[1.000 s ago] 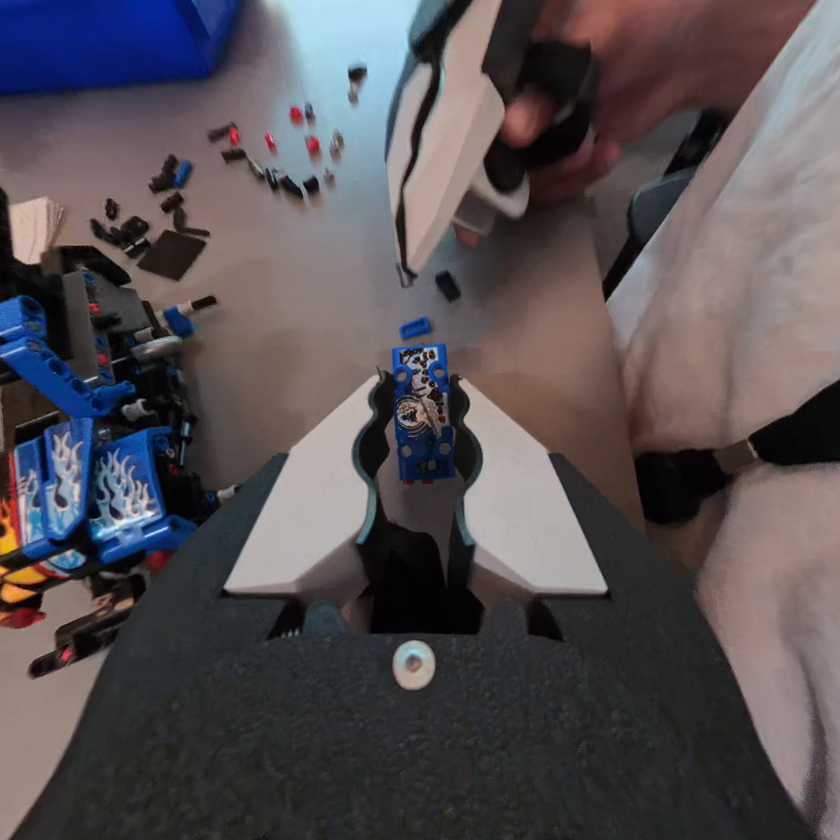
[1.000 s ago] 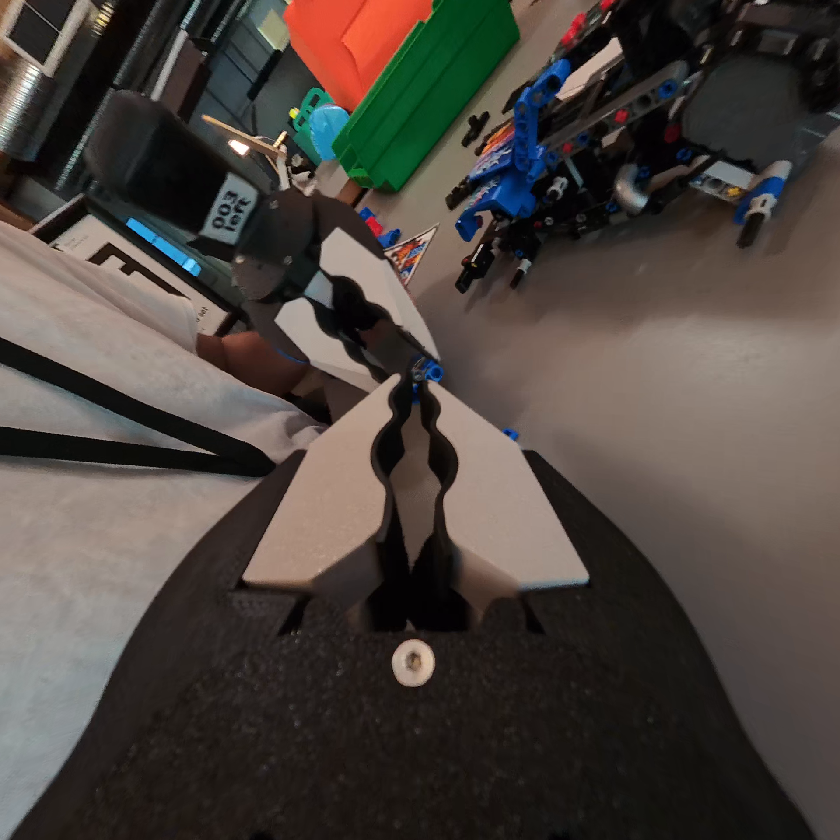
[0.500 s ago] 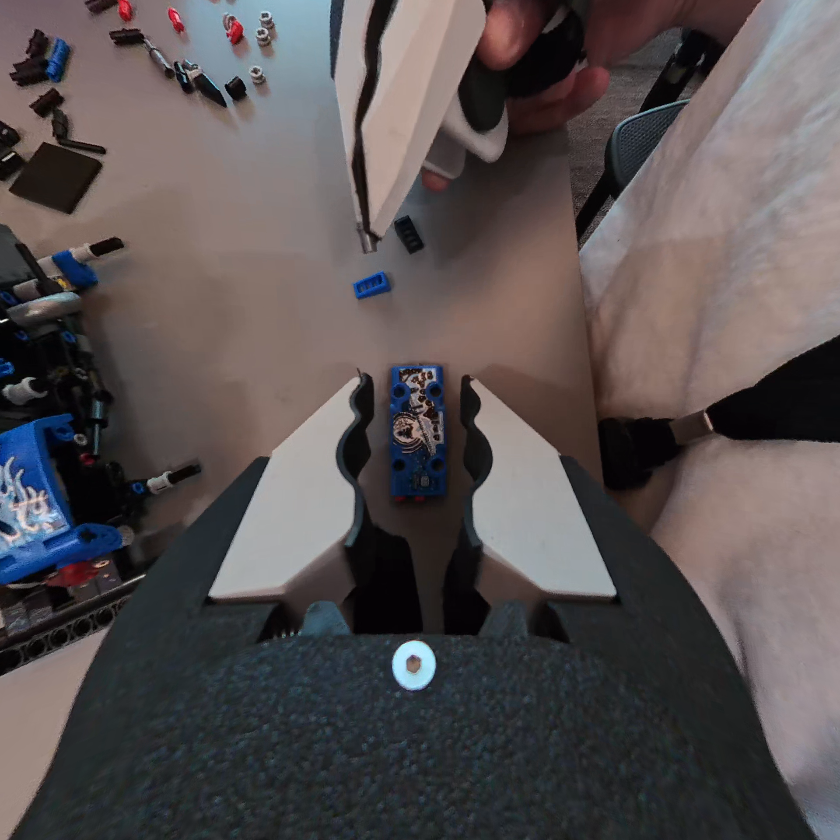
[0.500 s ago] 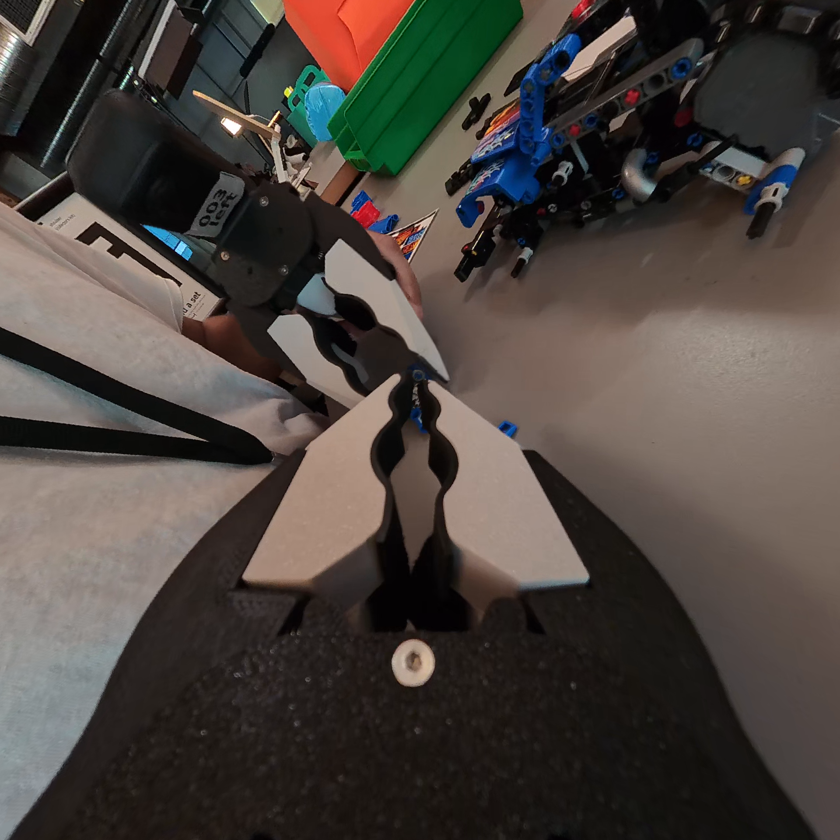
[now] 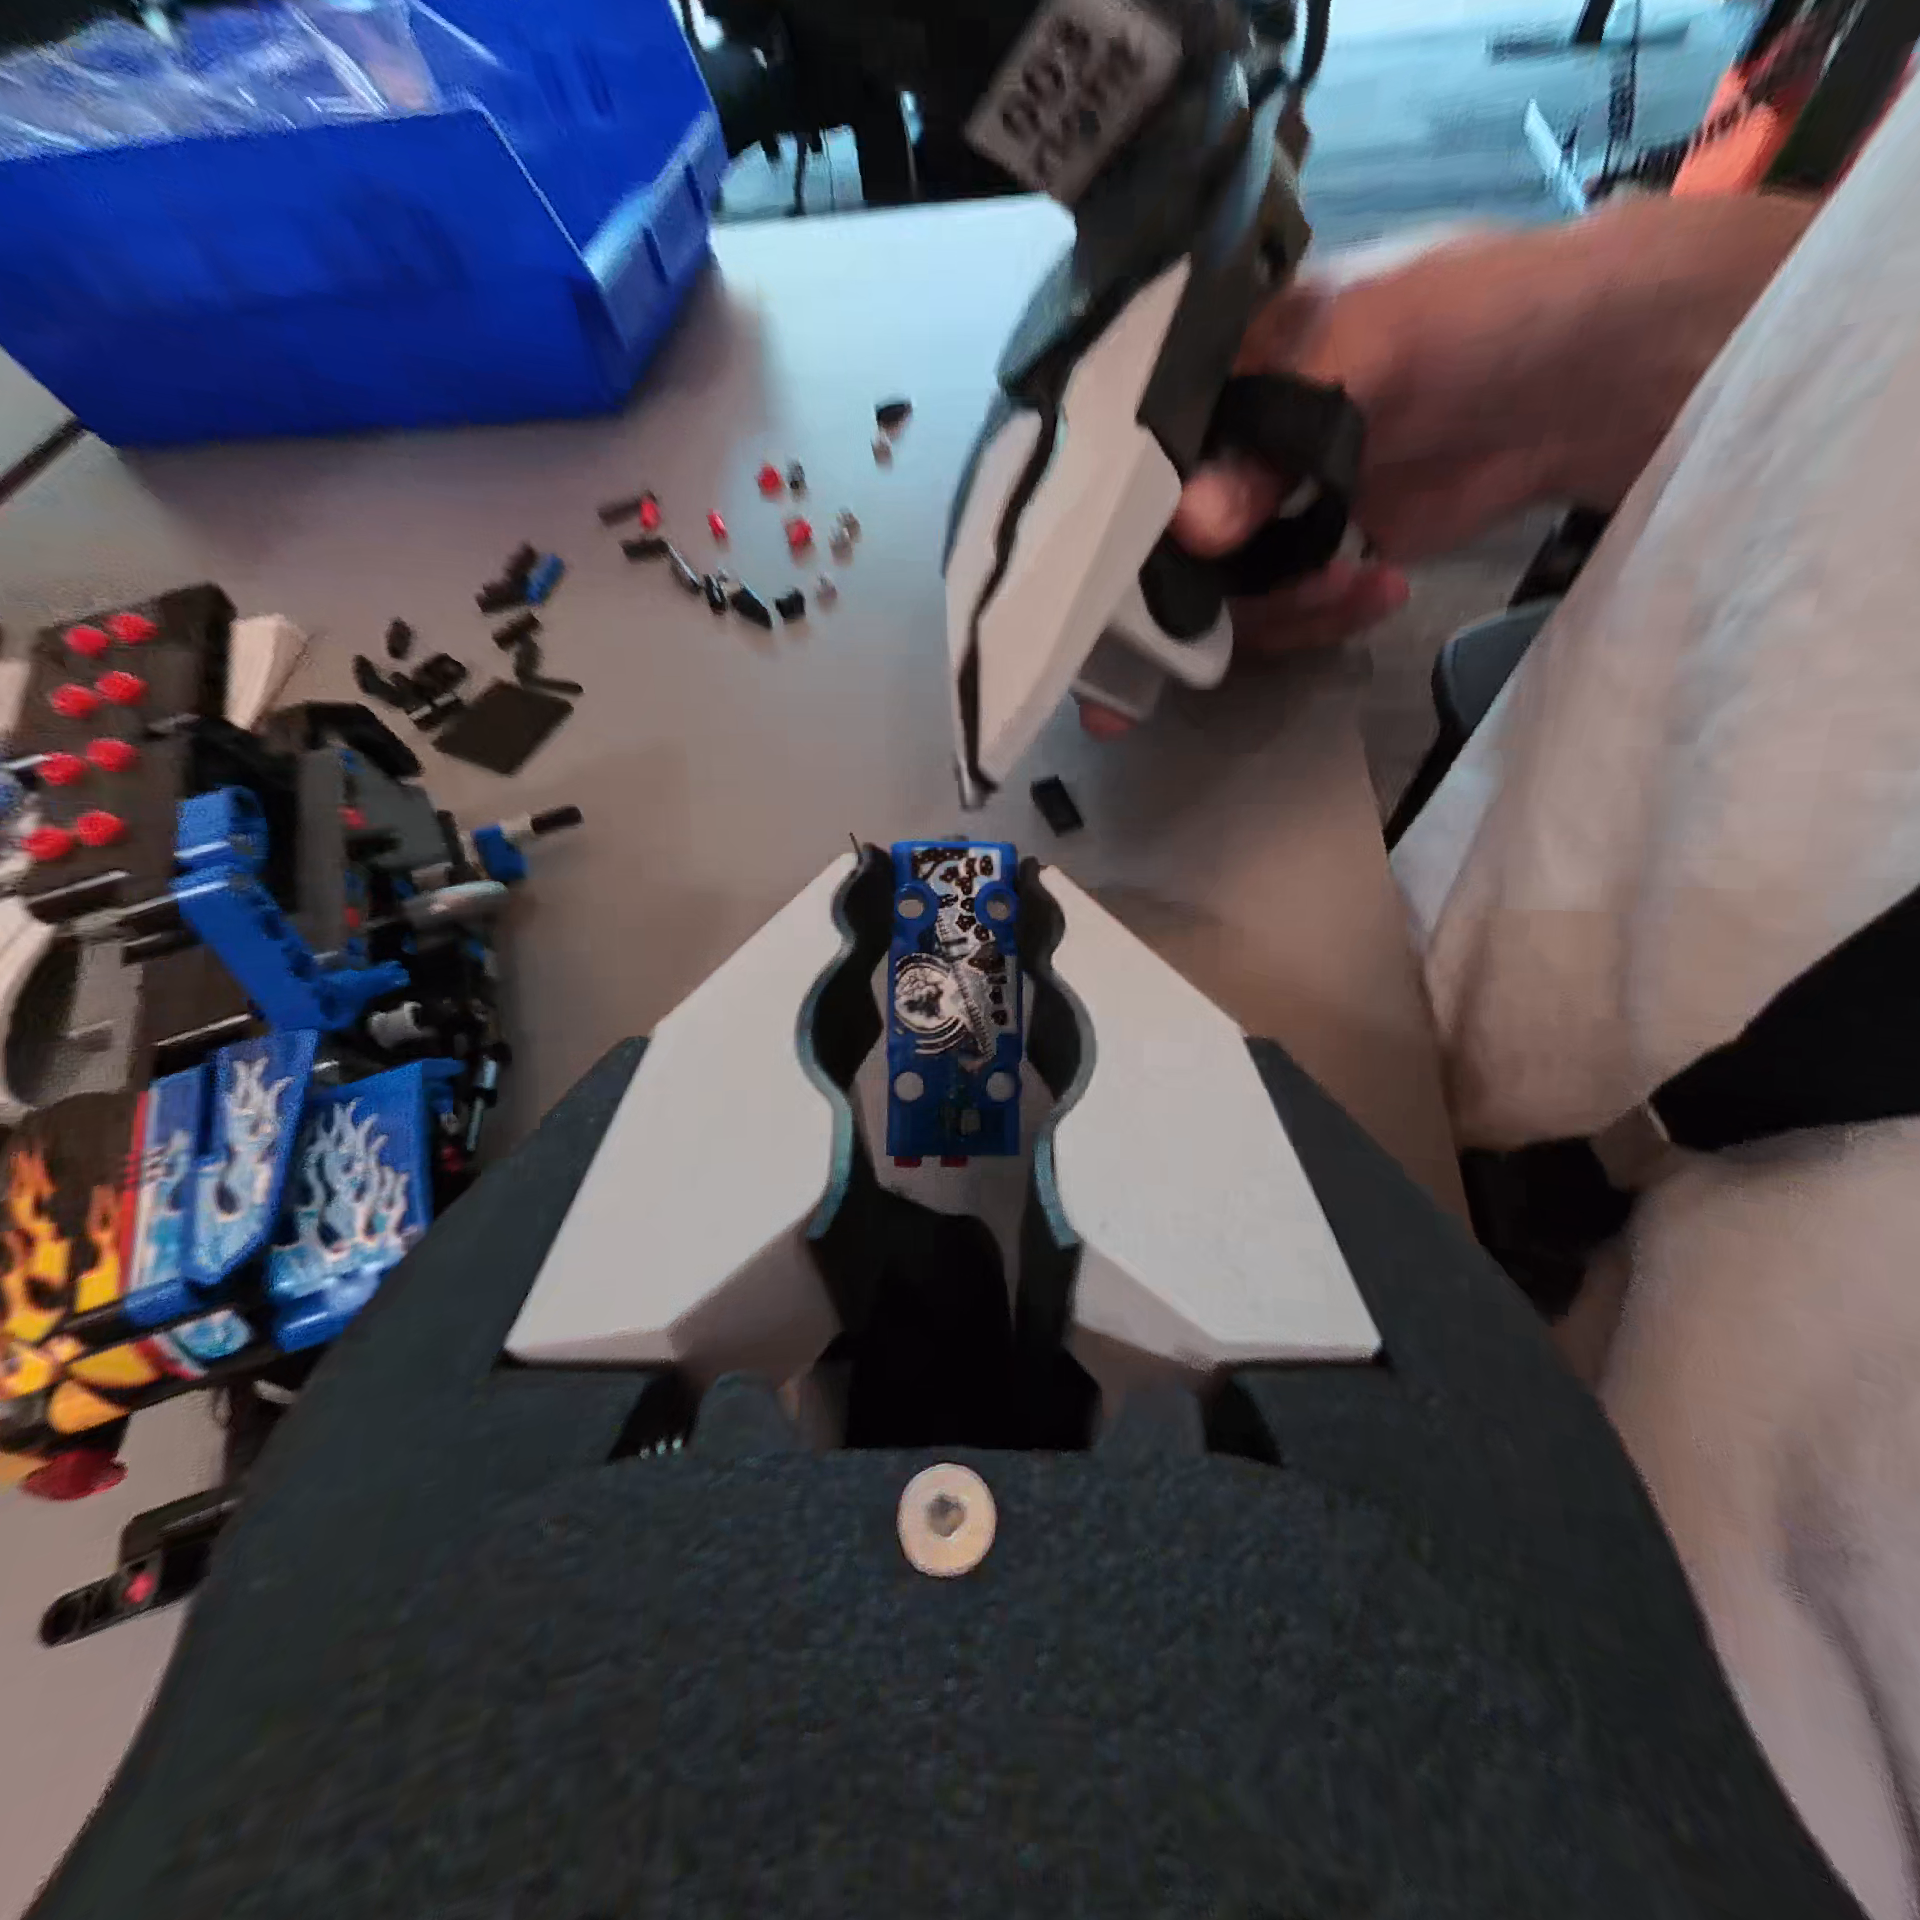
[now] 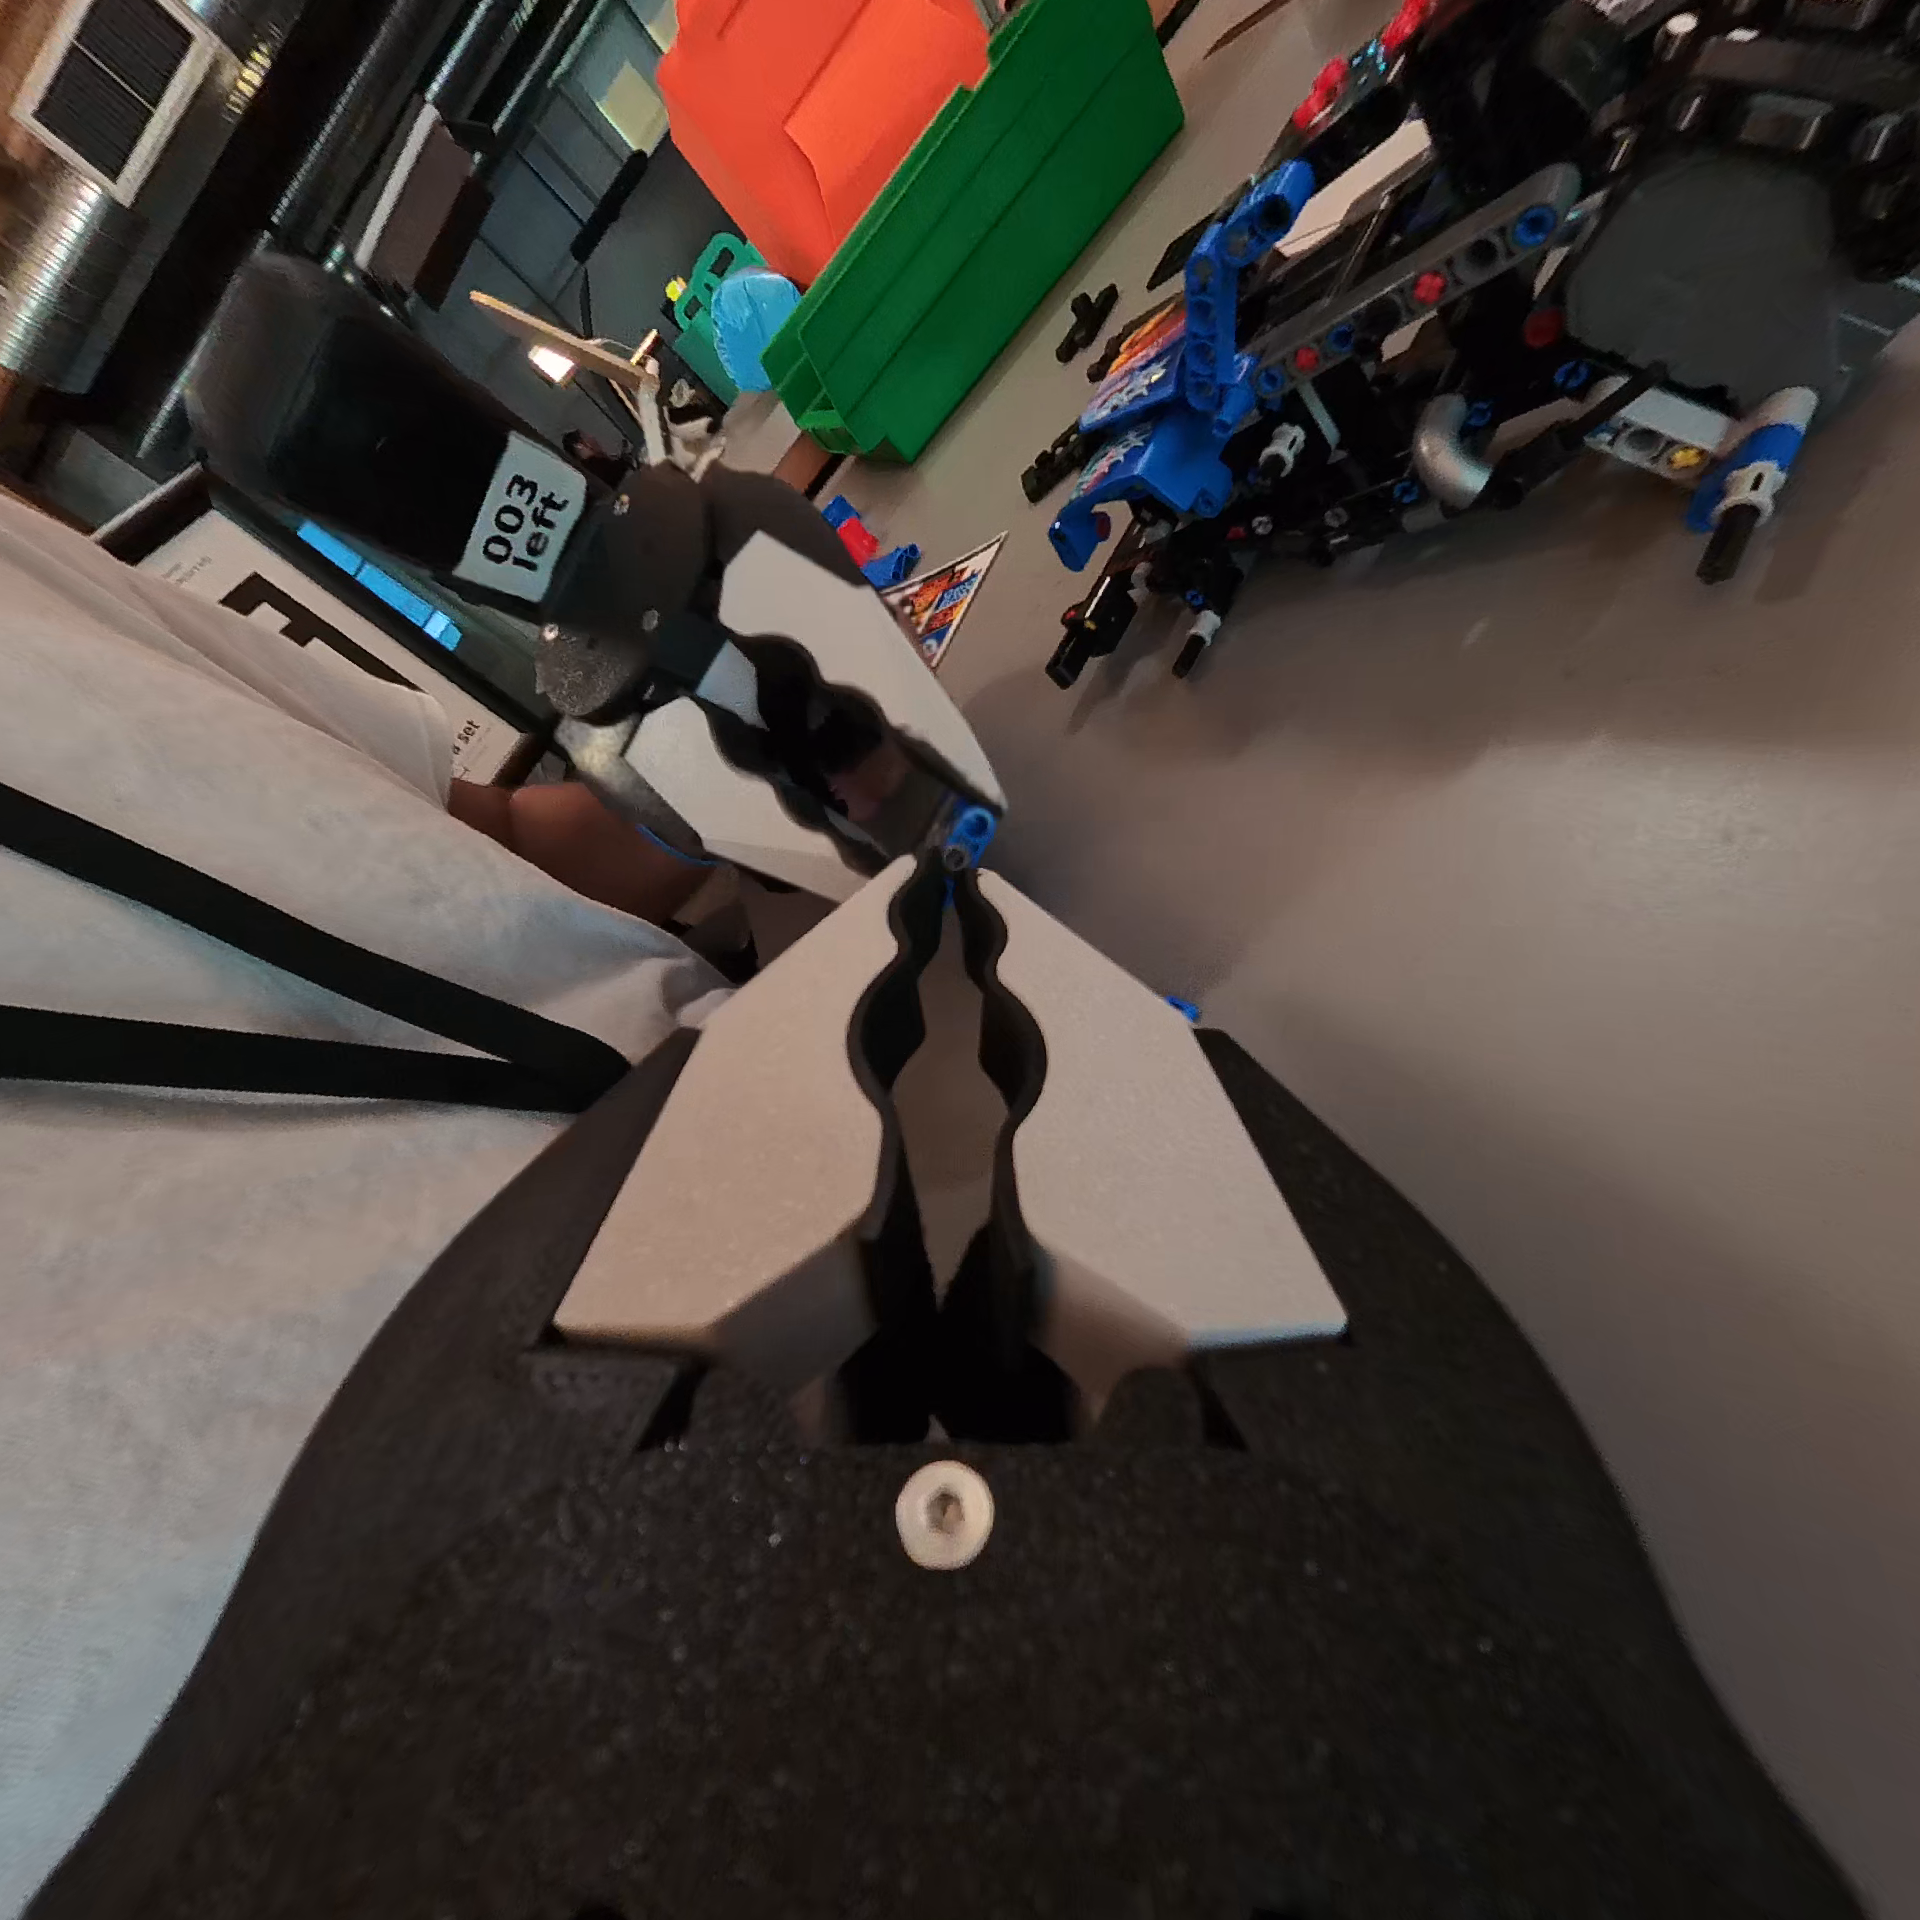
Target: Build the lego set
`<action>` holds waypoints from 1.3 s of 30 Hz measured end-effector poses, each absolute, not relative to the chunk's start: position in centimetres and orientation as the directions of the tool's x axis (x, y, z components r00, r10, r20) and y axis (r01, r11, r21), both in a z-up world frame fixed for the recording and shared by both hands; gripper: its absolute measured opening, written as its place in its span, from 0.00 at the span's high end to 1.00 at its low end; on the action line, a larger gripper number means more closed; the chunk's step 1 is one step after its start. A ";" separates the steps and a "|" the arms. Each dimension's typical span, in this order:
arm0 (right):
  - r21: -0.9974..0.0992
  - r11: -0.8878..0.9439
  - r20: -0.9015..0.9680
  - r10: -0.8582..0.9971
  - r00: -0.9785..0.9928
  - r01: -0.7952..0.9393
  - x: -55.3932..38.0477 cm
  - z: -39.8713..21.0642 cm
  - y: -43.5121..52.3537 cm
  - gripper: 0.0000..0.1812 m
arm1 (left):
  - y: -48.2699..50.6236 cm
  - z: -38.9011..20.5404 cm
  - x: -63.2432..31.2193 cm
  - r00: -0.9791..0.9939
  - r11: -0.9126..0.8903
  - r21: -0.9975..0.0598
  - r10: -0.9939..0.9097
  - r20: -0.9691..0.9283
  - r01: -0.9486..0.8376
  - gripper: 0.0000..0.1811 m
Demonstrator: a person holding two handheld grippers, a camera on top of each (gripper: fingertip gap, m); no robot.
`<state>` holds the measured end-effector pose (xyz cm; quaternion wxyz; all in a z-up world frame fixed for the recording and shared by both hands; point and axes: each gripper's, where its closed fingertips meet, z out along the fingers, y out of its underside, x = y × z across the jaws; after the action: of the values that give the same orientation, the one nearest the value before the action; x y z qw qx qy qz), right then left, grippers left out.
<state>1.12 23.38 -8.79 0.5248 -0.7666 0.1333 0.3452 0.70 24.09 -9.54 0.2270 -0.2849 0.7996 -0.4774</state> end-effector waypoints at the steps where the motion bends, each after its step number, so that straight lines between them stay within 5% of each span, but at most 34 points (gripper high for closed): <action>1: -0.711 -0.415 -0.673 0.165 0.721 -0.568 0.9 -8.7 23.5 0.99 | 24.1 -8.9 0.8 -0.730 0.347 -0.909 -0.679 -0.075 -0.230 0.87; 21: -0.717 -0.378 -0.681 0.200 0.704 -0.586 0.5 -7.7 23.7 1.00 | 24.6 -8.3 1.4 -0.701 0.313 -0.928 -0.708 -0.085 -0.203 0.88; 28: -0.818 -0.366 -0.463 -0.039 0.886 -0.444 7.2 -9.0 20.1 0.99 | 25.7 -9.9 1.4 -0.683 0.385 -0.891 -0.719 -0.127 -0.240 0.87; 39: -0.883 -0.299 -0.209 -0.442 0.872 -0.363 18.1 -9.2 13.9 0.90 | 24.9 -12.6 0.9 -0.728 0.501 -0.801 -0.675 -0.124 -0.328 0.87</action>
<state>18.10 13.94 -9.21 0.5369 -0.8049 0.2500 -0.0370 0.94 24.89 -12.62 0.2164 -0.2988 0.8388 -0.4005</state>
